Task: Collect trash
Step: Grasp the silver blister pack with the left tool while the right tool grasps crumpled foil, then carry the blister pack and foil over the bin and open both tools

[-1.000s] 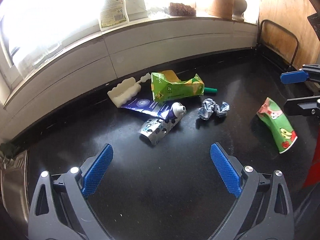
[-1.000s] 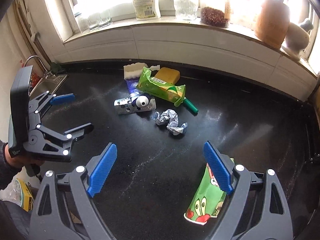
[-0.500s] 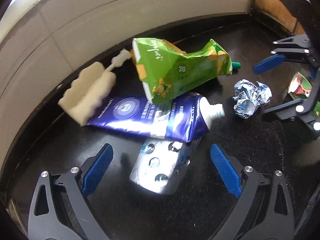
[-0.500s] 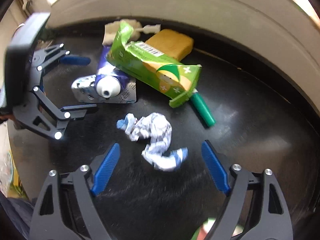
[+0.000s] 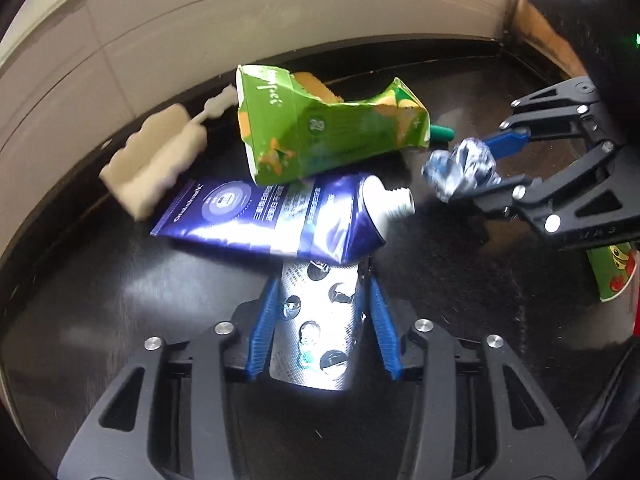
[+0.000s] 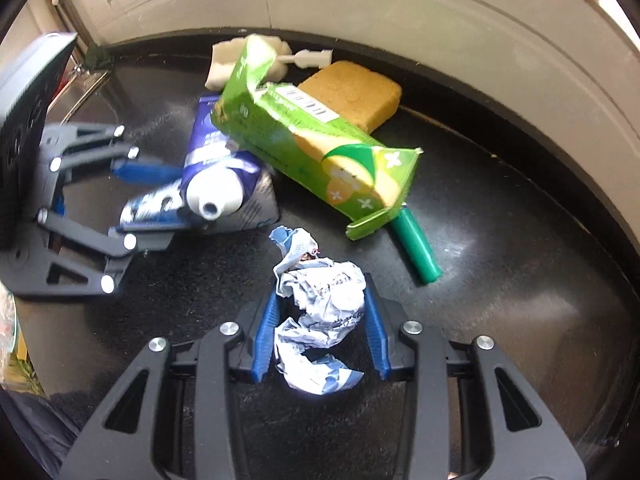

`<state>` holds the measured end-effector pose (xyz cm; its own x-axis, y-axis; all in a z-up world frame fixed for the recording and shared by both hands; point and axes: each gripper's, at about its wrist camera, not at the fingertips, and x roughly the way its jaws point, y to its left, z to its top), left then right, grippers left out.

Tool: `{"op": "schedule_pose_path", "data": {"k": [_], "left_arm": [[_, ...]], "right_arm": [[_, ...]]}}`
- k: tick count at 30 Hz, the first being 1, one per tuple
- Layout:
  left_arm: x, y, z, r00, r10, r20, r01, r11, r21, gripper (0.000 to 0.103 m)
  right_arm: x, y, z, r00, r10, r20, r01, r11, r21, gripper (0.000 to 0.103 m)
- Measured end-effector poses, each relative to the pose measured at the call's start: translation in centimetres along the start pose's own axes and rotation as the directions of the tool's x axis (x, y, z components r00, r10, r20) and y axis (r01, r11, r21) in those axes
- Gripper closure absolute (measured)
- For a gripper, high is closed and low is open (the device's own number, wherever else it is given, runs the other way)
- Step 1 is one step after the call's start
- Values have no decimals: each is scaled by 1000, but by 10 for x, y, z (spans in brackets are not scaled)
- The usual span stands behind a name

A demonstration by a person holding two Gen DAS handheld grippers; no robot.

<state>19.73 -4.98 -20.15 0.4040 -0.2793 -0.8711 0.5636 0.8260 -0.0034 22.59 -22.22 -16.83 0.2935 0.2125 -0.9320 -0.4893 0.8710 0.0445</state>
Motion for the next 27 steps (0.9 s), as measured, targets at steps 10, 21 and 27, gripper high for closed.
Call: {"op": "schedule_pose_path", "data": {"k": [10, 21, 27], "left_arm": [[-75, -44, -31, 999, 48, 13, -46, 990, -131, 61], [-139, -65, -61, 993, 100, 58, -88, 979, -185, 61], [-152, -73, -66, 989, 128, 78, -111, 976, -189, 61]], "right_arm": [[-62, 23, -27, 997, -12, 80, 10, 1000, 25, 64], [-111, 57, -66, 988, -15, 152, 16, 1000, -4, 64], [-121, 63, -72, 985, -18, 171, 20, 1000, -10, 64]]}}
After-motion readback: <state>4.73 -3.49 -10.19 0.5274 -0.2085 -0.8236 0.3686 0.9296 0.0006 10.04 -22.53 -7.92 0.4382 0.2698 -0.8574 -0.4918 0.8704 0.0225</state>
